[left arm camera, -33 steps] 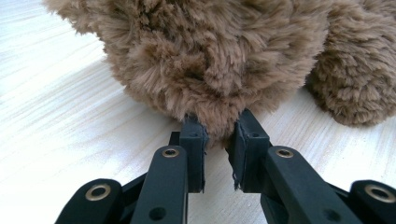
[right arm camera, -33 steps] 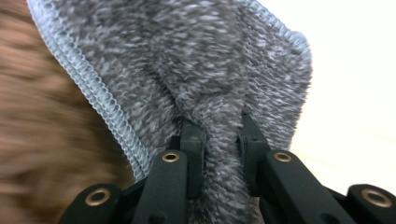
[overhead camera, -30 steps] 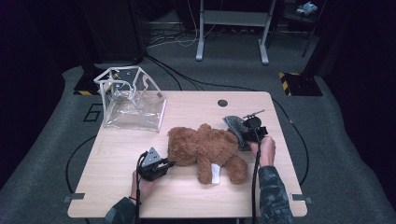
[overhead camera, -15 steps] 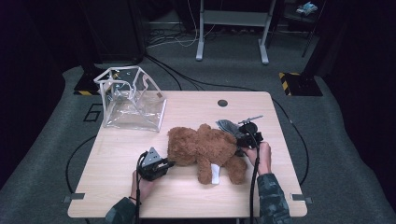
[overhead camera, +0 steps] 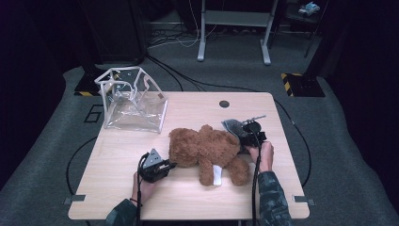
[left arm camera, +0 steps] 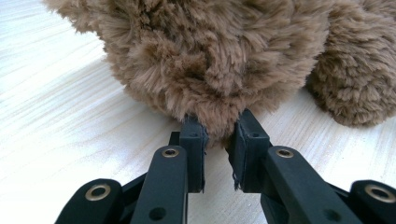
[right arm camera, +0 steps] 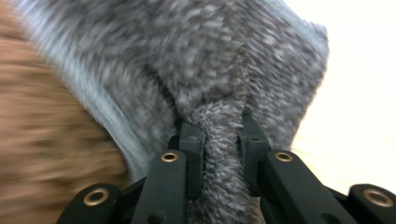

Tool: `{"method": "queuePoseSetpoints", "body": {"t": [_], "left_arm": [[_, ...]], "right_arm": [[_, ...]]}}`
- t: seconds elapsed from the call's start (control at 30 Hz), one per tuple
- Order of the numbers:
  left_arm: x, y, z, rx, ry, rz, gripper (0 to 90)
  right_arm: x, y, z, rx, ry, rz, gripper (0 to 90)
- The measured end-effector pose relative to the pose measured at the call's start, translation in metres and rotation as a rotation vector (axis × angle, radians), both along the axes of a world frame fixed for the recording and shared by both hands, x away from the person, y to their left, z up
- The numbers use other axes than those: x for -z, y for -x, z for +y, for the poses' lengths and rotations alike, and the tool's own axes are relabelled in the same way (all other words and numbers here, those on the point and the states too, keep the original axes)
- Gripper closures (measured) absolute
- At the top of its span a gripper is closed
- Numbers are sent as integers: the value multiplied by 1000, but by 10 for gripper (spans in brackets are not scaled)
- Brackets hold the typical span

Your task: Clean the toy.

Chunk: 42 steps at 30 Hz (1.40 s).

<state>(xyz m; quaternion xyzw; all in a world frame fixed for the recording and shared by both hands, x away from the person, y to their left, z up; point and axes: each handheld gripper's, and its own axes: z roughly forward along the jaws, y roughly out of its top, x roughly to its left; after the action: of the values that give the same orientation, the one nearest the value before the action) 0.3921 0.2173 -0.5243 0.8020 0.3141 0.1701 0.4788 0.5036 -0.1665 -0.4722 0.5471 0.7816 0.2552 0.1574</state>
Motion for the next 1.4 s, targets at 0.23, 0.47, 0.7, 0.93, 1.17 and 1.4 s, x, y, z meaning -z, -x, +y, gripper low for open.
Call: {"method": "queuePoseSetpoints", "body": {"t": [0.23, 0.47, 0.7, 0.93, 1.17, 1.4], "left_arm": [[0, 0, 0, 1, 1, 5, 764], [0, 1, -1, -2, 7, 10, 764], [0, 1, -1, -4, 8, 9, 764], [0, 0, 0, -1, 6, 6, 765], [0, 1, -1, -5, 9, 9, 765], [0, 1, -1, -4, 6, 7, 765]], "right_arm": [[4, 4, -29, 100, 60, 46, 766], [-37, 42, -26, 40, 5, -46, 766], [-57, 81, 0, -72, -26, -51, 766], [-21, 77, 15, -89, 17, 16, 768], [-4, 73, 5, -38, 79, 42, 770], [-22, 87, -7, -5, 111, -2, 767]]}}
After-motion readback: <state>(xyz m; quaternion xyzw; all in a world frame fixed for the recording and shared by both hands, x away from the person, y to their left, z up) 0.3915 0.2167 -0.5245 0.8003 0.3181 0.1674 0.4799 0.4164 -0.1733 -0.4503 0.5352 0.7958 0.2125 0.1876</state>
